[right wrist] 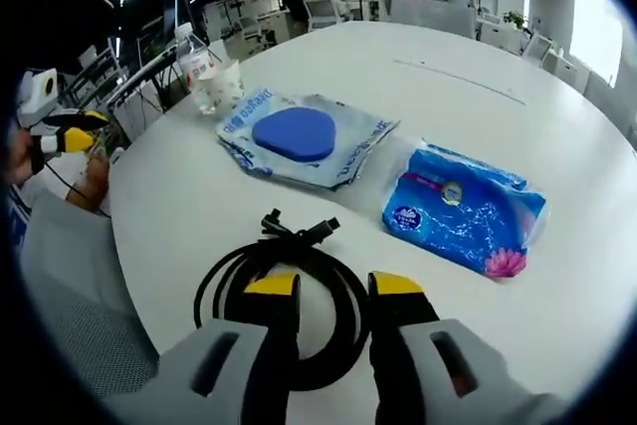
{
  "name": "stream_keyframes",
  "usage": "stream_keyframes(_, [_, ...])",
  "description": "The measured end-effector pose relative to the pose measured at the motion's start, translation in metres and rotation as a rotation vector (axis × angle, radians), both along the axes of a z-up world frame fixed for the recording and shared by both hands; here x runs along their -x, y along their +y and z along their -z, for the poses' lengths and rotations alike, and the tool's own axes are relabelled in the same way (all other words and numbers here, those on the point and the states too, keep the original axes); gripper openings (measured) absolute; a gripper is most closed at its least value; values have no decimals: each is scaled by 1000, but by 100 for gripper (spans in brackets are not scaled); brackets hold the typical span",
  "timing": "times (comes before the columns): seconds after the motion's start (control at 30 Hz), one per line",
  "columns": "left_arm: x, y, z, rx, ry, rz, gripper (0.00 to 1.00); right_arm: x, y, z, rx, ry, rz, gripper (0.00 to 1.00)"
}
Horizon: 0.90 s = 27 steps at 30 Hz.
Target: Arrange the tabletop items into an orderly group along one side of the table until the central work area is clear of visible clutter.
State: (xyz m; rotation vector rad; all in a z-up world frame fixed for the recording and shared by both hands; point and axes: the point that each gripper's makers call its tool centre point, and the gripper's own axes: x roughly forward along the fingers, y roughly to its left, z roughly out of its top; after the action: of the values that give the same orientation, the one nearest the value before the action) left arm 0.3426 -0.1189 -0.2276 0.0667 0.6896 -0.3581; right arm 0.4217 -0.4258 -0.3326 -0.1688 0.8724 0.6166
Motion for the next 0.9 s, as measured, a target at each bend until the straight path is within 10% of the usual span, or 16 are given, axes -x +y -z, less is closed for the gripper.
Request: stream_keyframes(0.9, [1,12,-10,8,-25,-14,35,6,-1,-2,30,12,-1,1])
